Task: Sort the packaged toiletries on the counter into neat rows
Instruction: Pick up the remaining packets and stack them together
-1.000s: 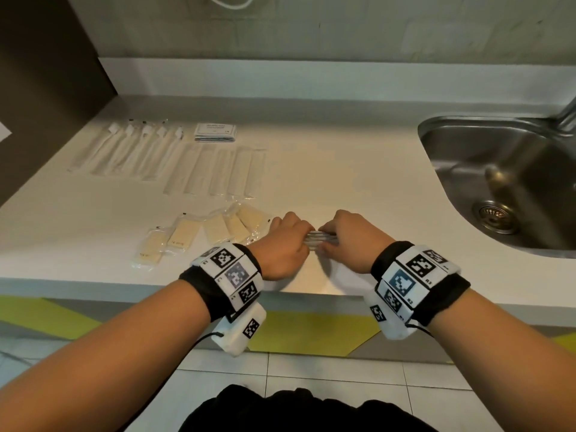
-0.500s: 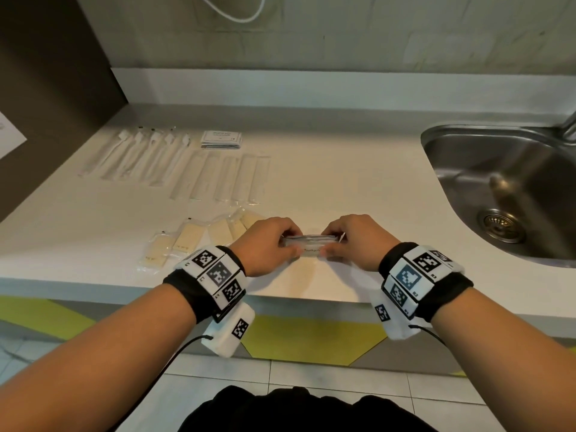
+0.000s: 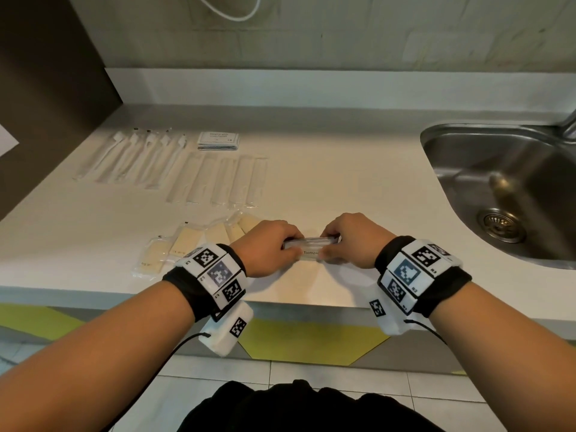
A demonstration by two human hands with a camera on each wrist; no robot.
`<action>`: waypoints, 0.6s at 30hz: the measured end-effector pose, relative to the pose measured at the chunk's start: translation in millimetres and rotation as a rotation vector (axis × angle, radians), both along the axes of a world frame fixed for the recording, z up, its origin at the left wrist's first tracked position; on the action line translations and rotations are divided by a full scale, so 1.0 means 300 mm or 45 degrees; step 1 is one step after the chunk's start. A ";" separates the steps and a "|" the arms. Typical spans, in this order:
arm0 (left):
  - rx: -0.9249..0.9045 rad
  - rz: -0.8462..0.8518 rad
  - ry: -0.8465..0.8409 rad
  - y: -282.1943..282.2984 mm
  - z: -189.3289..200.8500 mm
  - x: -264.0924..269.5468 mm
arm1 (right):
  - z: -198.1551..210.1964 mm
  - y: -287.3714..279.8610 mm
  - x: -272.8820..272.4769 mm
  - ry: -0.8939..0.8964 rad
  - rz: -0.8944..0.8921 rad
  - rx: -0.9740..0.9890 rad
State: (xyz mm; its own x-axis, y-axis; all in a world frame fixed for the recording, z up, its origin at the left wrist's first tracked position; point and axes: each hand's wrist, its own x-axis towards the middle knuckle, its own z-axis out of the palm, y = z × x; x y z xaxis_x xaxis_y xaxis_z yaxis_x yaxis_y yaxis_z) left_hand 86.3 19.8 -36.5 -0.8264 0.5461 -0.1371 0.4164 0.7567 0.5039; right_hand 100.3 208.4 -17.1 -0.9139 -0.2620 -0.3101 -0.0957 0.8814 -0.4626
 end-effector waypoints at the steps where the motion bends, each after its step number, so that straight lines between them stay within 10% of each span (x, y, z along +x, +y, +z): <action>1: 0.000 0.002 -0.021 -0.002 0.009 -0.008 | 0.007 0.006 -0.007 -0.015 -0.005 -0.013; 18: 0.437 0.410 -0.244 0.000 0.183 -0.305 | 0.142 0.054 -0.319 -0.144 -0.290 -0.521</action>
